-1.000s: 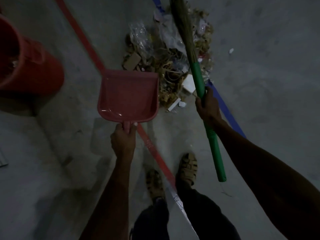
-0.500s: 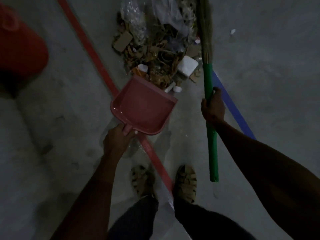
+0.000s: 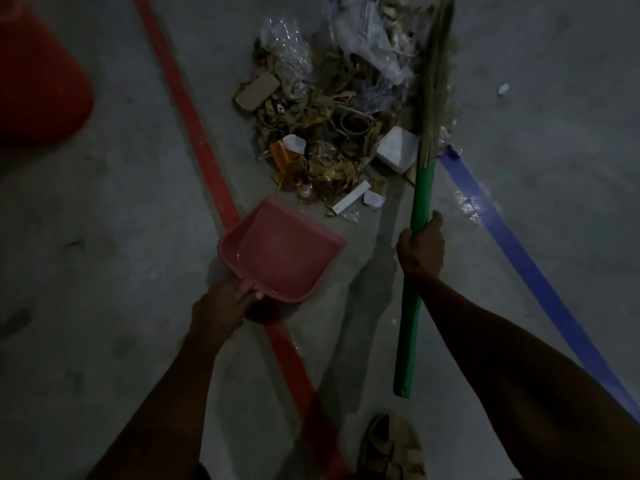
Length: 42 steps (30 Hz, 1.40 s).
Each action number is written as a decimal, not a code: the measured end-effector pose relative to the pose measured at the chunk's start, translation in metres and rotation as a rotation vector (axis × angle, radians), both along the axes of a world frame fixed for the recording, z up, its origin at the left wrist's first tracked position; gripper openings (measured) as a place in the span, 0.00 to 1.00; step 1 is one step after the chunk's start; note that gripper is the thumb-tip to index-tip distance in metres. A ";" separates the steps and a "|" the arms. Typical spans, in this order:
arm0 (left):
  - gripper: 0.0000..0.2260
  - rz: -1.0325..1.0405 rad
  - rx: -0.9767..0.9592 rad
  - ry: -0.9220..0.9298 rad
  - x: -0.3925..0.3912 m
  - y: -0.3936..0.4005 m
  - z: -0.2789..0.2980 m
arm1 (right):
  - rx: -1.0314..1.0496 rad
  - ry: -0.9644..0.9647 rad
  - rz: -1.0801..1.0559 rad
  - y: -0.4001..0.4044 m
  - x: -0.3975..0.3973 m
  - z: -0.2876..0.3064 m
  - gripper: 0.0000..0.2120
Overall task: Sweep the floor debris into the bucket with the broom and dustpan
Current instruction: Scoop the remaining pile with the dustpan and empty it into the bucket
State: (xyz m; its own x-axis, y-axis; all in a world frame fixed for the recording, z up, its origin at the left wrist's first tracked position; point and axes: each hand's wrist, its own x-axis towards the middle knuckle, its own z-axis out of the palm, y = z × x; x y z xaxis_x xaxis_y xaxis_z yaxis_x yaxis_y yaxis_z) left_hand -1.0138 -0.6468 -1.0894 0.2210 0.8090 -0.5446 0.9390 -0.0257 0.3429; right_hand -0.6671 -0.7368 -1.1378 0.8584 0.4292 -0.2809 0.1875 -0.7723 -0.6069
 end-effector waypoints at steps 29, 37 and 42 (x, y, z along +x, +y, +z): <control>0.32 -0.256 0.107 -0.090 -0.062 0.028 -0.007 | -0.084 0.034 -0.096 -0.023 -0.023 -0.008 0.16; 0.27 -0.280 0.142 -0.098 -0.019 0.039 -0.024 | -0.023 0.096 0.002 -0.056 -0.002 -0.014 0.18; 0.30 -0.284 0.103 -0.066 0.005 0.053 -0.039 | 0.062 0.249 0.044 -0.046 -0.002 -0.007 0.20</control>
State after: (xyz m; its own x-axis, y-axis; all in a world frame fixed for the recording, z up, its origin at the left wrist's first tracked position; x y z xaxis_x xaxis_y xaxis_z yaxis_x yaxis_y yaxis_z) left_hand -1.0087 -0.5940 -1.1280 0.4782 0.7599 -0.4403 0.8653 -0.3217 0.3845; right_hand -0.6689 -0.7825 -1.1449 0.7463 0.4877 -0.4531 0.0589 -0.7264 -0.6847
